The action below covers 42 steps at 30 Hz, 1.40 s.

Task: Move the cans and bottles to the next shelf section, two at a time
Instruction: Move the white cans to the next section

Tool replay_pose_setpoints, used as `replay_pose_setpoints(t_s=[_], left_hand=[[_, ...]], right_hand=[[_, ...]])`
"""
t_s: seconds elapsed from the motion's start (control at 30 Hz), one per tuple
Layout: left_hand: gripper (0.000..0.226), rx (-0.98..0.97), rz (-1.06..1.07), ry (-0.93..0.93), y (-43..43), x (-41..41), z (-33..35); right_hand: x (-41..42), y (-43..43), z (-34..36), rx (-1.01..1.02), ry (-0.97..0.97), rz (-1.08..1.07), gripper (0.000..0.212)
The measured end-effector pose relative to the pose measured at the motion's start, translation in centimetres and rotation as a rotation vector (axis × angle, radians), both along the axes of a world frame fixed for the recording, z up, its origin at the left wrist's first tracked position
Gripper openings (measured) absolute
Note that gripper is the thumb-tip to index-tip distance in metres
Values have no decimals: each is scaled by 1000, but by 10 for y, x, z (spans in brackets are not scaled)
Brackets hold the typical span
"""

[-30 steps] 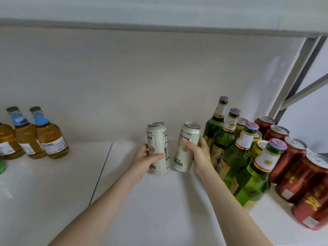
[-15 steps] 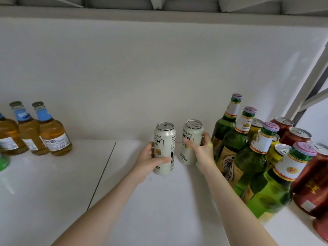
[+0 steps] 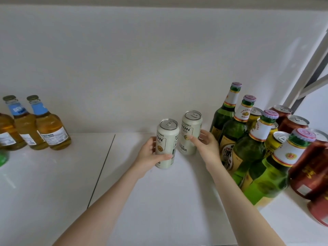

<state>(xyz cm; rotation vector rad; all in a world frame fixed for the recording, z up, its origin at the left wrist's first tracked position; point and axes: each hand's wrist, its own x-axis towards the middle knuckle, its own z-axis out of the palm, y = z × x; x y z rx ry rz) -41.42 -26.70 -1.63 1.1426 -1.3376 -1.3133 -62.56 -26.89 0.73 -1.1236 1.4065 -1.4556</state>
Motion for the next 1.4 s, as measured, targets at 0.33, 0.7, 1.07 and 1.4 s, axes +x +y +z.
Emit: replay_pose_setpoints(t_s=[0.33, 0.7, 1.07, 1.4], left_hand=[[81, 39, -7, -59, 13, 19, -9], [57, 42, -39, -108, 16, 19, -9], [50, 39, -133, -83, 23, -37, -10], [53, 33, -181, -37, 18, -61, -8]], right_hand=[[39, 49, -17, -83, 41, 19, 44], [51, 33, -6, -65, 22, 241, 56], [3, 59, -12, -96, -1, 120, 41], [-11, 57, -16, -104, -33, 54, 54]])
